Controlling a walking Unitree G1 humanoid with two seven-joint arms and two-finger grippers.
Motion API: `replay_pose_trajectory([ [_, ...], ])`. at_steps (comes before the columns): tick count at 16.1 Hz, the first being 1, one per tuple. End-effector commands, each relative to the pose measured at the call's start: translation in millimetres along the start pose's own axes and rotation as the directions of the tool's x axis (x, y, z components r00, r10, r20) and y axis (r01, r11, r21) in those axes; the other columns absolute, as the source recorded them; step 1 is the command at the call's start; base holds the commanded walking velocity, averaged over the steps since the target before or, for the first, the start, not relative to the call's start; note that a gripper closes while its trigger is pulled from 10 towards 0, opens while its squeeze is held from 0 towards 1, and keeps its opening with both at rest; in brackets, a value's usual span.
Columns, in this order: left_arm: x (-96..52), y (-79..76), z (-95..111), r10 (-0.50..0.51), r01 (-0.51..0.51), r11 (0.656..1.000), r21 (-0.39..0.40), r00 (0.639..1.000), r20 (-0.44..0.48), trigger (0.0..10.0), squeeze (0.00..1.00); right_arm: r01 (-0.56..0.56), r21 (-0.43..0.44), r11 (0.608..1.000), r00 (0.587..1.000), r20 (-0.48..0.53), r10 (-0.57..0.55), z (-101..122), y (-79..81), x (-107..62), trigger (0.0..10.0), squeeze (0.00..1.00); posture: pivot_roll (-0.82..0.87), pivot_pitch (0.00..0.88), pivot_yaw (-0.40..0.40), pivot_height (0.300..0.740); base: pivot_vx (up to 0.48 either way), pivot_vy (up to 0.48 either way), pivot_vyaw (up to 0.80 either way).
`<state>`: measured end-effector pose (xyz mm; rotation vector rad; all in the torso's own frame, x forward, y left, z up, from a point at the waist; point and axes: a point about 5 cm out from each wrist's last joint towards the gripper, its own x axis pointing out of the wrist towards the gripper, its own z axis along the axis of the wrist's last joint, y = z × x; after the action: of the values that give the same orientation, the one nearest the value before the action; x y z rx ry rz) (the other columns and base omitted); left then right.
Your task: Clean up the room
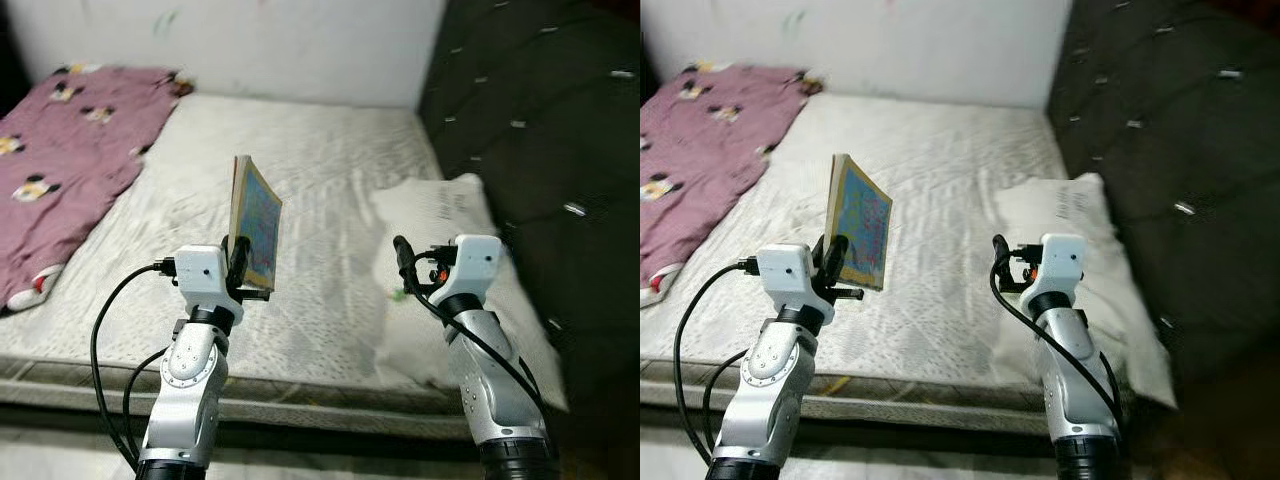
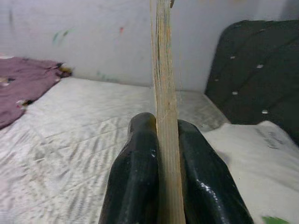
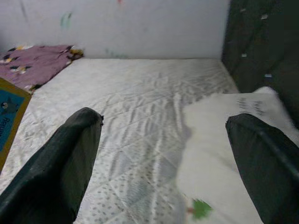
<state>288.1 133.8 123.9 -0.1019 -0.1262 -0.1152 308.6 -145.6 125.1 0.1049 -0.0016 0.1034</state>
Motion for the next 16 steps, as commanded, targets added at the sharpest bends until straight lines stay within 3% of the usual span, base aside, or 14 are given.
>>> replay_pose_trajectory([
  [1,2.0,-1.5,11.5,-0.010,0.010,1.000,0.003,0.998,0.058,10.0,0.00,-0.001,-0.003,1.000,1.000,0.000,0.001,0.4,-0.2,0.5,10.0,0.00,-0.07,0.021,-0.018,0.740,0.428,0.000,0.00],
  [6,1.6,-0.2,8.4,0.007,-0.007,1.000,0.000,0.999,0.037,10.0,0.00,-0.003,-0.012,1.000,1.000,-0.009,0.003,-2.3,-0.7,-0.2,10.0,0.00,-0.07,0.027,-0.017,0.740,0.391,0.000,0.00],
  [12,3.5,-3.0,6.1,0.035,-0.034,0.999,-0.033,0.999,0.017,10.0,0.00,0.002,-0.021,1.000,1.000,-0.014,-0.003,-3.3,-4.1,-0.4,10.0,0.00,-0.07,0.036,-0.020,0.740,0.000,0.000,0.00],
  [16,3.0,-3.0,6.0,0.036,-0.036,0.998,-0.047,0.999,0.011,10.0,0.00,-0.008,-0.021,1.000,1.000,-0.019,0.008,-4.4,-2.1,-0.3,10.0,0.00,-0.07,0.037,-0.022,0.740,0.000,0.468,0.00],
])
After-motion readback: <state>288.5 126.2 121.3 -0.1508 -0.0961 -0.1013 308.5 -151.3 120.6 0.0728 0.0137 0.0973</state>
